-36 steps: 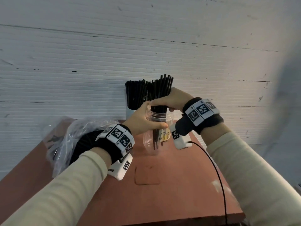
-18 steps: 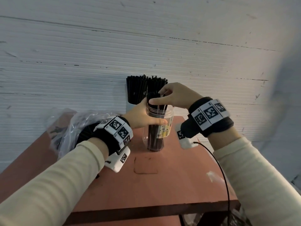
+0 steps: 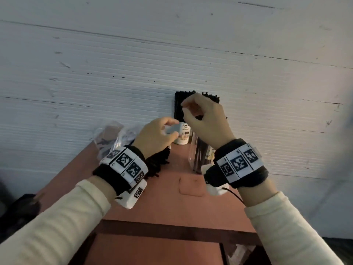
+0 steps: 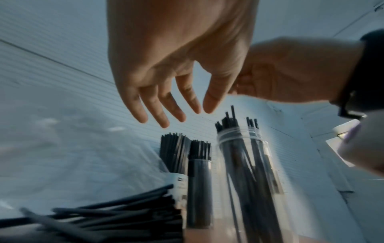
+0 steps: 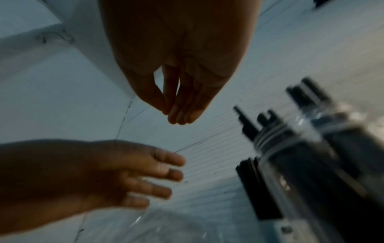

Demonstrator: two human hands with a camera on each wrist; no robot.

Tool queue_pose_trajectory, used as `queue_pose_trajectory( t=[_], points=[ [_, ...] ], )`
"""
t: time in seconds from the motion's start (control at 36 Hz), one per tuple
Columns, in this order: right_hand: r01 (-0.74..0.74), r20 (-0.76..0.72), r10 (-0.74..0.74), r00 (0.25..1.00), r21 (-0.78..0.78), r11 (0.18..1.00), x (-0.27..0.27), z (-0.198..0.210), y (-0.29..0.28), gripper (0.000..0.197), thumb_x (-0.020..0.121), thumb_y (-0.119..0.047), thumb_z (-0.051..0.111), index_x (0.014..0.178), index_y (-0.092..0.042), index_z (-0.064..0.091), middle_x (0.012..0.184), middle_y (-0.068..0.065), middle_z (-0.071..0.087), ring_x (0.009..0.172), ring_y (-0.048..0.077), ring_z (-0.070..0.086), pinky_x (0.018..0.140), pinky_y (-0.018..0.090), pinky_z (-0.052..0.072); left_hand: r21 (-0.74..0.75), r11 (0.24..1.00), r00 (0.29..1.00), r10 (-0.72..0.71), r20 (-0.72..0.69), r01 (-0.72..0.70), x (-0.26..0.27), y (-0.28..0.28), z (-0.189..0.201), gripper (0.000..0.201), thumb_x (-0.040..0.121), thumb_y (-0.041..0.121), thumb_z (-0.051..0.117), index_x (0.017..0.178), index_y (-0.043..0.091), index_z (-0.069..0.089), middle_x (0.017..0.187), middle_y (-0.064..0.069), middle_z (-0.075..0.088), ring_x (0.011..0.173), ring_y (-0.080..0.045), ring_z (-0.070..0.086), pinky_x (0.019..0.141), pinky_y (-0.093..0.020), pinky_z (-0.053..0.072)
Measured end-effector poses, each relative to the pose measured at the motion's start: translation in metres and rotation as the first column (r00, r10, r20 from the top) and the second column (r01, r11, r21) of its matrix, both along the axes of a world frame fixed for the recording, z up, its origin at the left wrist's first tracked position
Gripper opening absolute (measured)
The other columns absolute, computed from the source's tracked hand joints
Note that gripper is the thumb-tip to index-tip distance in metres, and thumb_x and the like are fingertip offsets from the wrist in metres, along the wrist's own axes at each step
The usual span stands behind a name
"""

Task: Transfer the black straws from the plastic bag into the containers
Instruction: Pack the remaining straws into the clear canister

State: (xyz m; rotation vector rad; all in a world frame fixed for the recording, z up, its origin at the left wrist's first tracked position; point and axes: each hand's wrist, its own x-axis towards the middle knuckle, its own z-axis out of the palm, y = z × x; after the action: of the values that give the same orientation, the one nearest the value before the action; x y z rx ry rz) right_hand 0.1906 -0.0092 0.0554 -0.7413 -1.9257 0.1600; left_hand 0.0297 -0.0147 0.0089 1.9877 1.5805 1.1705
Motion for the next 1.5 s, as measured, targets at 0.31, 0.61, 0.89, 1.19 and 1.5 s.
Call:
queue_pose_trajectory(
  t=[0.31,0.61,0.89,1.19,1.5],
  points=[
    [0.080,0.490,0.151,0.858,-0.419,0.905,-0.084,-0.060,0.009,0.026,0.094,-0.022,0.054,0.114,-0.016,0.069,0.111,0.000,0.069,0.101,0.013,0.061,0.088,0.020,0.043,-0.040,0.981,0.979,0.188,-0.075,-0.191,-0.100,-0.027,-0.006,0.028,0.075,0.021,0.077,0.101,0.026,0.069,0.108,-0.015,0.068,0.095,-0.030,0.062,0.083,-0.038,0.049],
    [0.314,0.816,0.133,0.563,-0.360,0.878,-0.119,-0.081,0.025,0.065,0.085,-0.048,0.064,0.142,-0.025,0.043,0.133,0.010,0.054,0.121,0.029,0.051,0.102,0.038,0.042,-0.149,0.982,0.992,0.103,-0.075,-0.113,-0.122,-0.017,-0.030,0.050,0.072,0.010,0.067,0.100,0.051,0.061,0.114,0.005,0.059,0.101,-0.017,0.055,0.095,-0.040,0.051],
    [0.227,0.761,0.227,0.607,-0.440,0.869,-0.125,-0.079,0.023,0.060,0.088,-0.017,0.064,0.142,-0.029,0.041,0.137,0.007,0.054,0.125,0.026,0.050,0.100,0.034,0.038,-0.105,0.992,0.997,0.072,-0.040,-0.076,-0.125,-0.014,-0.024,0.051,0.082,0.003,0.066,0.122,0.036,0.061,0.135,0.007,0.056,0.114,-0.008,0.050,0.091,-0.025,0.040],
    [0.160,0.711,0.206,0.672,-0.411,0.898,-0.122,-0.072,0.028,0.046,0.081,-0.004,0.062,0.118,-0.030,0.063,0.127,-0.005,0.058,0.118,0.017,0.052,0.095,0.028,0.043,-0.119,0.989,0.996,0.082,-0.034,-0.085,-0.131,-0.010,-0.031,0.057,0.082,-0.001,0.066,0.125,0.035,0.059,0.127,0.008,0.057,0.113,-0.009,0.051,0.083,-0.016,0.041],
    [0.163,0.648,0.199,0.735,-0.454,0.876,-0.083,-0.064,0.032,0.045,0.082,-0.007,0.067,0.120,-0.032,0.067,0.113,-0.009,0.056,0.088,0.005,0.050,0.061,0.003,0.036,-0.126,0.987,0.990,0.081,-0.118,-0.095,-0.129,-0.012,-0.042,0.061,0.060,0.041,0.064,0.109,0.072,0.044,0.122,0.000,0.061,0.109,-0.026,0.063,0.092,-0.050,0.054]
  ],
)
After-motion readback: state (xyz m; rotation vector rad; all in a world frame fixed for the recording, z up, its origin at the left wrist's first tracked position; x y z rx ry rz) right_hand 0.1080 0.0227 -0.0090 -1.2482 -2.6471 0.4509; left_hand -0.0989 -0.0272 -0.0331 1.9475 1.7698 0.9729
